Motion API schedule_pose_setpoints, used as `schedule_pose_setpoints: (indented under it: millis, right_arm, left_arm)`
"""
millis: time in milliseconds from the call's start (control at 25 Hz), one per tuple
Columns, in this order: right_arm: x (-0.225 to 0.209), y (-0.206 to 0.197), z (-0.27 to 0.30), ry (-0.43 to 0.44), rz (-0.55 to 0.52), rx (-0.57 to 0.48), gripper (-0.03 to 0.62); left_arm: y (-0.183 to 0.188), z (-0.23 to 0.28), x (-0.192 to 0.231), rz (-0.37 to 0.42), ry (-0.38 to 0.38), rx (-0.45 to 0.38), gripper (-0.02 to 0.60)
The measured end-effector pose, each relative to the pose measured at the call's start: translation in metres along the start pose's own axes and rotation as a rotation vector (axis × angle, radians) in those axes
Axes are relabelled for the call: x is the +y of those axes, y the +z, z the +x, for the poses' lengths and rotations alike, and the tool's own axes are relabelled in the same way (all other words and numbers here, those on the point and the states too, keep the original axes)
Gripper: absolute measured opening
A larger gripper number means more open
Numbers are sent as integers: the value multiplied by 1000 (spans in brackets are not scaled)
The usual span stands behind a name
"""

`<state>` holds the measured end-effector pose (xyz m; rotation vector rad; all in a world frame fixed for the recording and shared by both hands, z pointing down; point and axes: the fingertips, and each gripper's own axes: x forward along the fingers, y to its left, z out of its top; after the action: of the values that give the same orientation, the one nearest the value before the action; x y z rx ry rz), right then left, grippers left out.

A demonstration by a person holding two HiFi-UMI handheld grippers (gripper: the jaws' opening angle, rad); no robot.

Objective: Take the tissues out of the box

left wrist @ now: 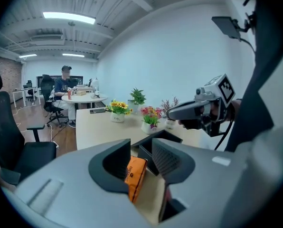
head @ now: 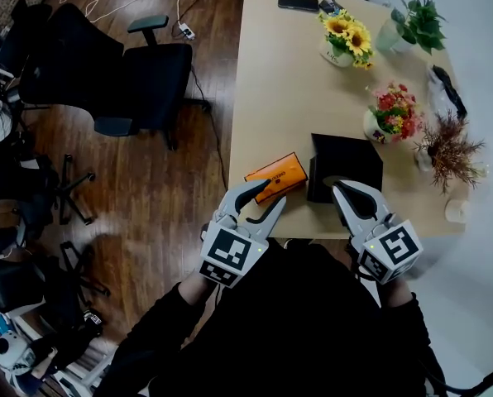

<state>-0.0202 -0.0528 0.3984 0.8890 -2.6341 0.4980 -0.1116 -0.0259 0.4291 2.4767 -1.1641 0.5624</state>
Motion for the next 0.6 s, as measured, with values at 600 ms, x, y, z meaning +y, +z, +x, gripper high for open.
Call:
schedule_pose_setpoints:
  millis: [600]
  right_arm:
    - [-6,-1,-14,-20,0,-39,1]
  left_arm:
    - [8,6,-14,3,-35,-25,123]
